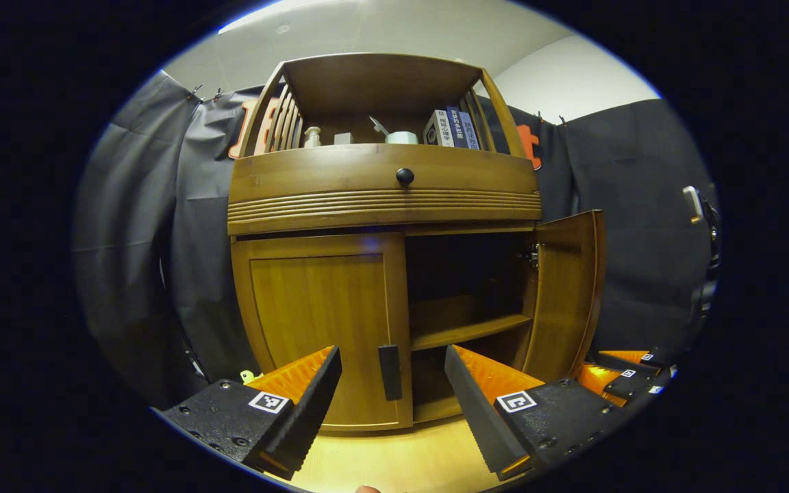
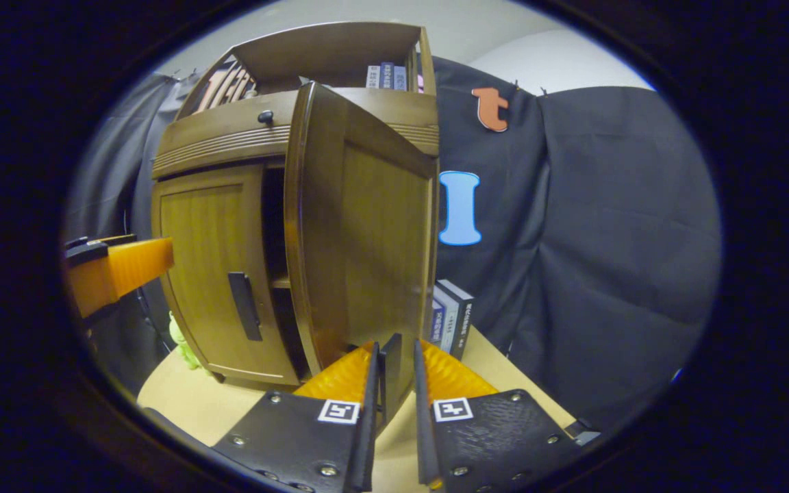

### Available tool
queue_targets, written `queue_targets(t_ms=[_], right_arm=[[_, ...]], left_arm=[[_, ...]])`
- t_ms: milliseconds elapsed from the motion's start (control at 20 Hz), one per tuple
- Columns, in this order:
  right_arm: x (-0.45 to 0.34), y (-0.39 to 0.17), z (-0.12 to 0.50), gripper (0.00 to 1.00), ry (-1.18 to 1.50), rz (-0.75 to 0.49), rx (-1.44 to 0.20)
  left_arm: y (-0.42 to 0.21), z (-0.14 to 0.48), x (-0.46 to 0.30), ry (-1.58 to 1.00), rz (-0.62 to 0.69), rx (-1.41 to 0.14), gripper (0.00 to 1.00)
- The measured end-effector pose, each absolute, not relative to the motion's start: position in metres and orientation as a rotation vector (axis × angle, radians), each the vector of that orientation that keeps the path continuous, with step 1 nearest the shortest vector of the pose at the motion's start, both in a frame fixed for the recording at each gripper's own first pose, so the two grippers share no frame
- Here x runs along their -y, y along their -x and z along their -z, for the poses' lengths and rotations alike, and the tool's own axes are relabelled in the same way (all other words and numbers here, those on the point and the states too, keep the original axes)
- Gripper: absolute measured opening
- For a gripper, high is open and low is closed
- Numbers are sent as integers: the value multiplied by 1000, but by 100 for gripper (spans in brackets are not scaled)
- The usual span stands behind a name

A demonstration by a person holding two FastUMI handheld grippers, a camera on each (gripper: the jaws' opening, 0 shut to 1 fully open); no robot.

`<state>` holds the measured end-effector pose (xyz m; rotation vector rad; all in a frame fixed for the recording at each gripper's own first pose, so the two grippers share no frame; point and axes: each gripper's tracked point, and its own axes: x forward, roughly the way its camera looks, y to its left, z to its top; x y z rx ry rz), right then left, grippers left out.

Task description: Open the right door of the double-door shoe cabinet with the right hand, and open the left door with the left hand.

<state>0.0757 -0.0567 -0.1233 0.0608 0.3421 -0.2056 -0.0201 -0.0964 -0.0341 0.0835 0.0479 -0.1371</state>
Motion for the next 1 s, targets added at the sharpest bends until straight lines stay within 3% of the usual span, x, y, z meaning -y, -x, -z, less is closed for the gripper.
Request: queue_targets(t_ms=[450, 500, 1000], right_arm=[[95, -64, 122, 25, -34, 327, -340], [99, -63, 120, 21, -37, 338, -334], [110, -65, 122, 22, -75, 308, -319]], left_arm=[[6, 50, 113, -64, 157, -74, 95], [3, 53, 114, -58, 157, -78, 94], [-37, 99, 110, -45, 116, -178, 95]])
